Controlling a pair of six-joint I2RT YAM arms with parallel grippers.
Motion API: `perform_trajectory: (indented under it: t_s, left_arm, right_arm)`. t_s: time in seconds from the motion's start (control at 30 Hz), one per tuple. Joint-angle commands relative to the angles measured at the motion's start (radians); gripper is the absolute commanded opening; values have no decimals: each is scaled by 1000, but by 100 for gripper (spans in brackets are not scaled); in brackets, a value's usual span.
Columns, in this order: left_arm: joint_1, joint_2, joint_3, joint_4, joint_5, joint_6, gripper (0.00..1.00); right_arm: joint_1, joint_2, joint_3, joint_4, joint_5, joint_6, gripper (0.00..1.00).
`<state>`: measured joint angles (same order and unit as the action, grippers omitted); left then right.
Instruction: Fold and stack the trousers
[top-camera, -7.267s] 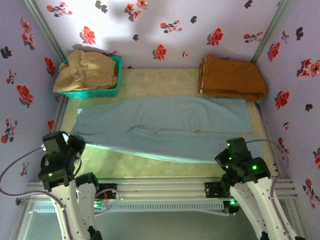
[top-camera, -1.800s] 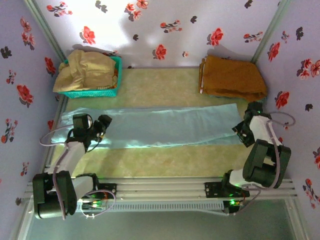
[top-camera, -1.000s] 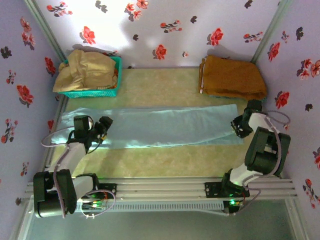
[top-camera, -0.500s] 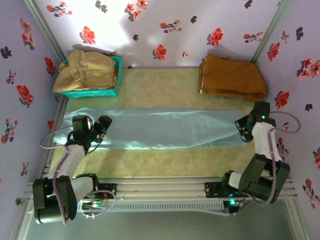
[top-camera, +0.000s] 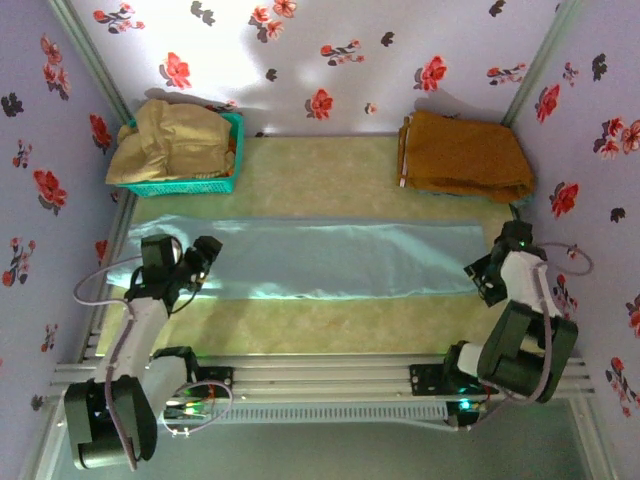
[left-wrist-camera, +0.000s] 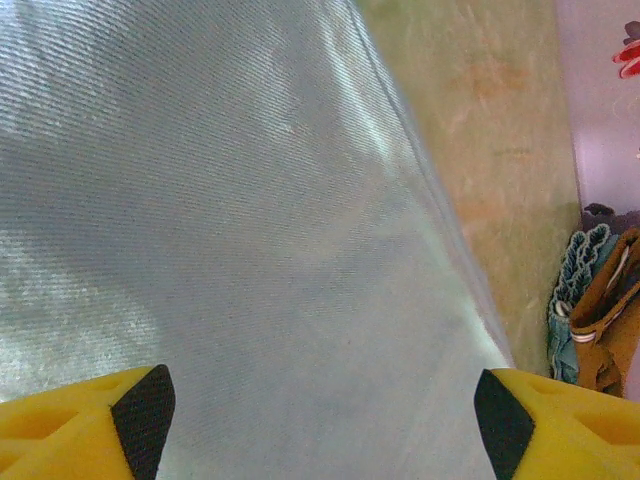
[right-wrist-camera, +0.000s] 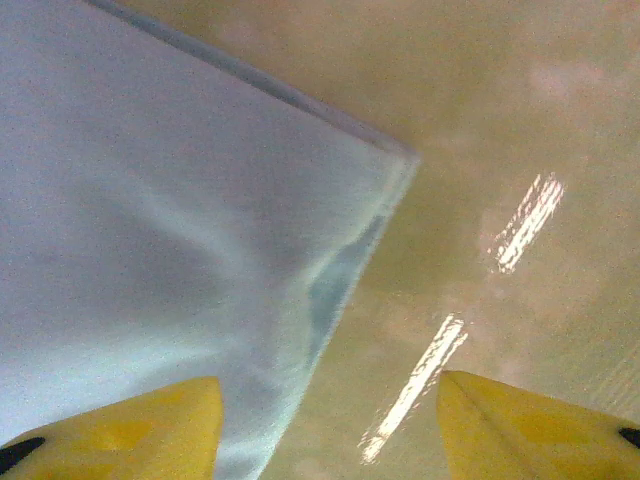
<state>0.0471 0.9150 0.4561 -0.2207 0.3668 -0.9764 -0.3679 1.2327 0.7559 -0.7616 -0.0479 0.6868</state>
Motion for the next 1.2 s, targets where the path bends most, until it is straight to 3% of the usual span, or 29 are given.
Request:
perform_trajectory:
  t_s: [0.0, 0.1, 0.13, 0.23, 0.27, 0.43, 0.6, 0.73, 0.9, 1.1, 1.17]
  left_arm:
    - [-41, -22, 88, -96, -47, 53, 82]
    - [-154, 17, 140, -87, -125, 54, 82]
    - [-192, 47, 150, -69, -148, 45, 82]
    - [-261, 154, 145, 33, -172, -2, 80]
    - [-267, 188, 129, 92, -172, -26, 79]
    - [-248, 298, 35, 222, -270, -68, 76]
    - [-151, 381, -65, 268, -279, -157, 77]
    - [-66, 357, -108, 233, -264, -165, 77]
    - [47, 315, -23, 119, -222, -68, 78]
    - [90, 244, 155, -95, -195, 52, 80]
    - [86, 216, 199, -130, -175, 61, 80]
  right_arm:
    - [131, -104, 96, -17, 4, 6, 64]
    - [290, -46, 151, 32, 6, 38, 61]
    - [309, 1, 154, 69, -20, 53, 52]
    - [307, 142, 143, 189, -45, 101, 4]
    - [305, 188, 136, 231, -37, 109, 0]
    - [214, 380, 121, 353, -25, 133, 0]
    - [111, 503, 150, 393, -75, 130, 0]
    - [88, 535, 223, 352, -123, 116, 12]
    - [89, 549, 289, 290, -188, 81, 18]
    - [123, 436, 325, 191, -288, 9, 26]
    - [137, 397, 363, 118, -263, -29, 35]
